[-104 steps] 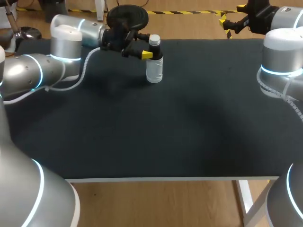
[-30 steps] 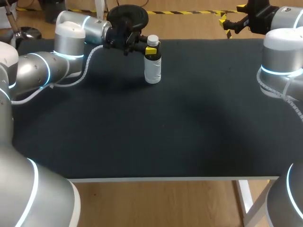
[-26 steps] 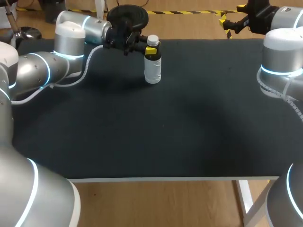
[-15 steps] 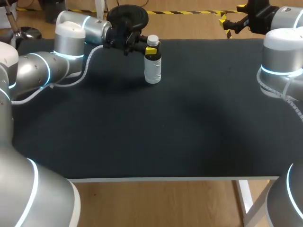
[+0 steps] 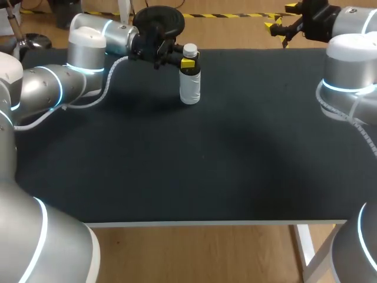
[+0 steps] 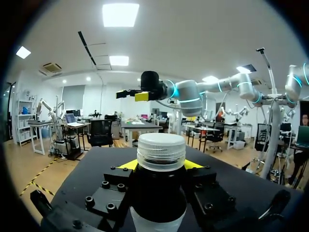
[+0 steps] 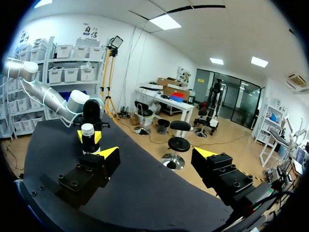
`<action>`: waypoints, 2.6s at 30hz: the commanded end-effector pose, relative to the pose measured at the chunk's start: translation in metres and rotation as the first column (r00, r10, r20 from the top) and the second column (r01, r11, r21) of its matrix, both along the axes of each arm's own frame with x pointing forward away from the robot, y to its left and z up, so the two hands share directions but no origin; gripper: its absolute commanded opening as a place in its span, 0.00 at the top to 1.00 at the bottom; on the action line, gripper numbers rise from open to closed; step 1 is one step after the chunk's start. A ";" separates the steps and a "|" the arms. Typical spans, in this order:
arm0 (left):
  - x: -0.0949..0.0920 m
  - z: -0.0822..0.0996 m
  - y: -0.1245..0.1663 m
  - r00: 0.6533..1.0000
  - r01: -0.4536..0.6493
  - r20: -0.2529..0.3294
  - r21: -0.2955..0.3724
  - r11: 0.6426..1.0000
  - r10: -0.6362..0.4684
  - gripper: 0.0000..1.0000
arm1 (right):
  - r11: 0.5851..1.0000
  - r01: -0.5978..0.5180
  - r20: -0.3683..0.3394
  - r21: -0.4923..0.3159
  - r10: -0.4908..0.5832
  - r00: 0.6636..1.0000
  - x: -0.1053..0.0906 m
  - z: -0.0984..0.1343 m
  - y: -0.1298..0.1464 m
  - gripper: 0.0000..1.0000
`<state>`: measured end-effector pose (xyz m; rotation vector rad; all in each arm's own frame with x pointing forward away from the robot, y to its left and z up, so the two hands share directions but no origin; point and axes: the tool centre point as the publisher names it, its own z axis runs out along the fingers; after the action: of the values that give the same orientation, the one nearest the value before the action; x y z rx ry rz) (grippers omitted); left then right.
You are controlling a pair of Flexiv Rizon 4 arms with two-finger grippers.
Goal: Unscrew the bottle cap
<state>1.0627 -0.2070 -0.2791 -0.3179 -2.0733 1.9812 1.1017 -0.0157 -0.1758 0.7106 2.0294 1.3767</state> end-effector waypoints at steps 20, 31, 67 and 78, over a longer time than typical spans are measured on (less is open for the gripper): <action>0.007 -0.003 0.000 0.999 0.048 -0.005 -0.005 0.999 -0.048 1.00 | 0.984 0.001 0.030 0.178 -0.006 1.000 -0.025 -0.013 0.124 0.00; 0.007 -0.003 0.000 0.999 0.048 -0.005 -0.005 0.999 -0.048 1.00 | 0.969 -0.026 0.062 0.245 0.011 0.998 -0.038 -0.029 0.165 0.00; 0.007 -0.003 0.000 0.999 0.048 -0.005 -0.005 0.999 -0.048 1.00 | 0.961 -0.054 0.028 0.272 0.049 0.998 -0.041 -0.060 0.241 0.00; 0.007 -0.003 0.000 0.999 0.048 -0.005 -0.005 0.999 -0.048 1.00 | 0.957 -0.048 0.020 0.285 0.044 0.999 -0.039 -0.063 0.241 0.00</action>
<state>1.0627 -0.2070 -0.2791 -0.3186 -2.0729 1.9807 1.0613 0.2230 -0.2364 0.7758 1.8770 1.7169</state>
